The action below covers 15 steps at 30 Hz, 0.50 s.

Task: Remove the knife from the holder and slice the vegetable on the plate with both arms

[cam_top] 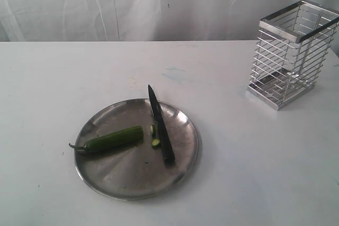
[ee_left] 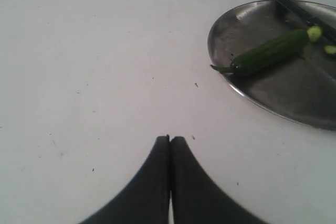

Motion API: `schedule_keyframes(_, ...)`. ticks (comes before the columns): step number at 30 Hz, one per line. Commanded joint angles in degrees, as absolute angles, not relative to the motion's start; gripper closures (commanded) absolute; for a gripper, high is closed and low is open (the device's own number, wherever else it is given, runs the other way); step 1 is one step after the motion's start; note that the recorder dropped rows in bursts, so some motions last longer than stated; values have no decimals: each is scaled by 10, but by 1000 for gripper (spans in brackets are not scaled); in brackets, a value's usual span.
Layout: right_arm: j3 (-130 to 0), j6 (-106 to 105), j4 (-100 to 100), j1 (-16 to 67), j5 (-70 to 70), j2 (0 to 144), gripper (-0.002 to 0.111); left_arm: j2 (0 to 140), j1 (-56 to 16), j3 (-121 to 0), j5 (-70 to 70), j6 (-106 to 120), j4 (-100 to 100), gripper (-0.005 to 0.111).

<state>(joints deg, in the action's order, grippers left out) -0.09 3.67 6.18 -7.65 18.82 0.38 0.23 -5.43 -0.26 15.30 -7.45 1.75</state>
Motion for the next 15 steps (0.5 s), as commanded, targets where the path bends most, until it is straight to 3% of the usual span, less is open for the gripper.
schedule_keyframes(1,0,33,60,-80,184,0,108,0,-60,0,150,-93,32,107)
schedule_keyframes(15,0,33,60,-80,184,0,108,0,-47,0,146,-74,32,107)
